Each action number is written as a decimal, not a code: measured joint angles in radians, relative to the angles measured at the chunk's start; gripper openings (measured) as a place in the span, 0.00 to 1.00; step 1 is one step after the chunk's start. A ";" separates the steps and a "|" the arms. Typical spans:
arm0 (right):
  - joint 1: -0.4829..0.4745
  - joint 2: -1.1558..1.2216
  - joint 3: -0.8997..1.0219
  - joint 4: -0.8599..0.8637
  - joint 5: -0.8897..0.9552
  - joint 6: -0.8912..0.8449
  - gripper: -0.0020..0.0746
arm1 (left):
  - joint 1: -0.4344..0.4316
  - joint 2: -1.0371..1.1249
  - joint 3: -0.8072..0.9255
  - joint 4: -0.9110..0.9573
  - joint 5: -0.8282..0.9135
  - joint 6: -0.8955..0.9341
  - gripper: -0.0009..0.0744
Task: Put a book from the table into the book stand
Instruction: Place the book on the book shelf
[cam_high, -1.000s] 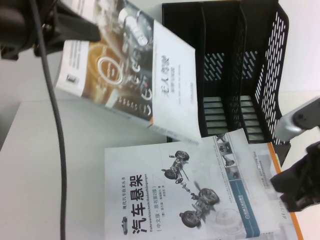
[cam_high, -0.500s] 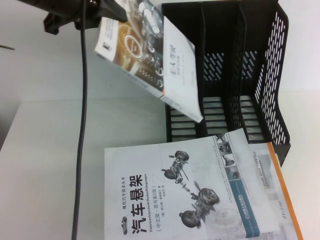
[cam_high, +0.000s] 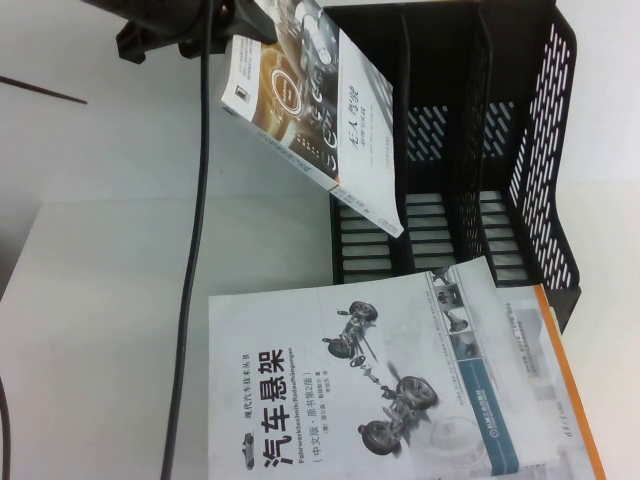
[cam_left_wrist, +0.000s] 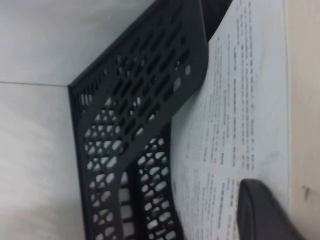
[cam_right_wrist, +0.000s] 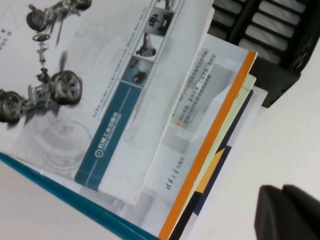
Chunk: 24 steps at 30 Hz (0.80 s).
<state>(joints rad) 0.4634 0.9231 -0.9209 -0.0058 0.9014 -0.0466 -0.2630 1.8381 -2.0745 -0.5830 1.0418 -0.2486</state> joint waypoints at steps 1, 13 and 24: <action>0.000 0.000 0.000 -0.002 0.002 0.007 0.02 | 0.000 0.003 -0.002 0.009 0.000 0.000 0.15; 0.000 0.000 0.000 -0.011 0.005 0.016 0.02 | -0.074 0.053 -0.010 0.160 -0.051 -0.079 0.14; 0.000 0.000 0.000 -0.012 0.006 0.018 0.02 | -0.113 0.076 -0.010 0.192 -0.070 -0.124 0.14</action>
<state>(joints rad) 0.4634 0.9231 -0.9209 -0.0178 0.9073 -0.0281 -0.3760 1.9143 -2.0850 -0.3912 0.9716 -0.3731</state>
